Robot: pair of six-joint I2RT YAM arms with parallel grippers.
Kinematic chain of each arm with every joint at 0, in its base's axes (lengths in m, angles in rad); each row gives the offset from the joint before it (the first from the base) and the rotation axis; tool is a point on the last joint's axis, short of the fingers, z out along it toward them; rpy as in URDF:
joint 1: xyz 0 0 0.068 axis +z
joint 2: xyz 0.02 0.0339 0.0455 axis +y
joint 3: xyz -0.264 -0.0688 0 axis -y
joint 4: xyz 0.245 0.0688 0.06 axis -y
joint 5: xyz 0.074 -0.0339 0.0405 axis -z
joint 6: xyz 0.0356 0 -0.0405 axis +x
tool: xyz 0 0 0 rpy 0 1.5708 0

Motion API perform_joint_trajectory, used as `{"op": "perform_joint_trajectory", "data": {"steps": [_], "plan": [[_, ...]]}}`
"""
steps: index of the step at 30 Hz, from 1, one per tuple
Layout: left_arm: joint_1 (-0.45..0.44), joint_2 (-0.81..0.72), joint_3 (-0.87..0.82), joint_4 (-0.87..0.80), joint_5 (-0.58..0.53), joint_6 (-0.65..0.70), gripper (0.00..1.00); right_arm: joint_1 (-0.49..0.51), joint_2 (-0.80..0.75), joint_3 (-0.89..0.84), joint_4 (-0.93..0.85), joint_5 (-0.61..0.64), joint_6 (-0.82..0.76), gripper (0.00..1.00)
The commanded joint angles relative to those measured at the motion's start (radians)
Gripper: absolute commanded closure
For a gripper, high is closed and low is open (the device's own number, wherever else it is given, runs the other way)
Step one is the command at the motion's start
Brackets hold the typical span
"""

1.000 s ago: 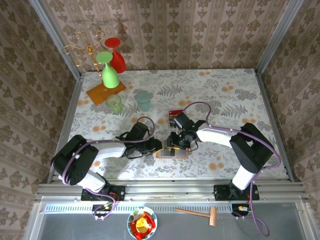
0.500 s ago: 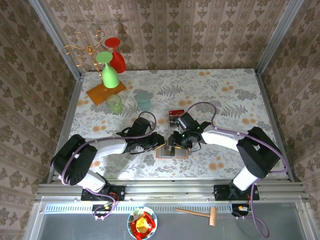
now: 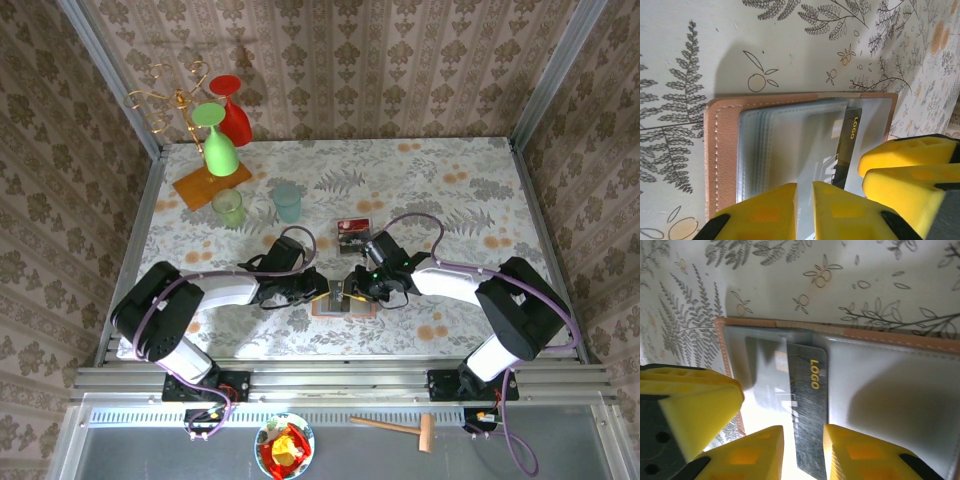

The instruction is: Take the credit cards out of the card holder

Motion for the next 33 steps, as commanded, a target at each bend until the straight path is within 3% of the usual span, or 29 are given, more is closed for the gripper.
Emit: {"op": "perform_joint_trajectory", "data": {"steps": [1,33], "plan": [[0.004,0.014,0.028,-0.024,0.017,0.025,0.84,-0.006,-0.006,-0.018,0.027,-0.022,0.016,0.72],[0.000,0.054,-0.003,0.027,0.060,-0.003,0.84,-0.032,0.069,-0.073,0.137,-0.083,0.041,0.78]]}}
